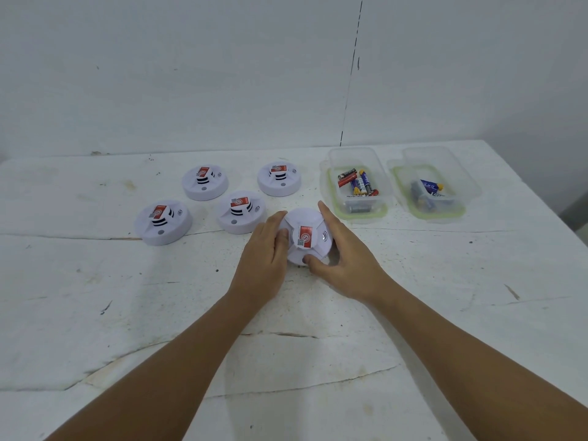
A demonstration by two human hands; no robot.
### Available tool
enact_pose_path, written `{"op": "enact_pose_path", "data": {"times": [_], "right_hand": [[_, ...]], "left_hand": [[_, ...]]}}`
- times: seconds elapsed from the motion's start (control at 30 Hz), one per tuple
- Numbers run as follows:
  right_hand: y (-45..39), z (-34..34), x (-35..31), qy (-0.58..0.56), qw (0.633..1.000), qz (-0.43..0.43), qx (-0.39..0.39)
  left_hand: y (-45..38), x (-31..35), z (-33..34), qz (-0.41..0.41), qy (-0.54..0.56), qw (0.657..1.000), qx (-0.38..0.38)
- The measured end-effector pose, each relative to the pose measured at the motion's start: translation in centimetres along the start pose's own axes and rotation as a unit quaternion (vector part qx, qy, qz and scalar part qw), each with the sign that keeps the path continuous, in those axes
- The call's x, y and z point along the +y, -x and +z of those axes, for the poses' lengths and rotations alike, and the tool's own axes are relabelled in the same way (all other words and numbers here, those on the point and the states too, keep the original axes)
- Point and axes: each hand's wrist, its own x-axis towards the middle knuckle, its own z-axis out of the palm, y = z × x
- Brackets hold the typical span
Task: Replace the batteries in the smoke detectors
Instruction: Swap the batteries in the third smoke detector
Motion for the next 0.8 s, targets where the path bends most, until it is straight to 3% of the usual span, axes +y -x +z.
{"op": "enact_pose_path", "data": {"times": [0.8], "right_hand": [[0.08, -0.03, -0.12, -0.004, 1.000, -0.003, 0.004]], "left_hand": [[0.11, 0.18, -0.10, -0.003, 0.006, 1.000, 0.000]]}}
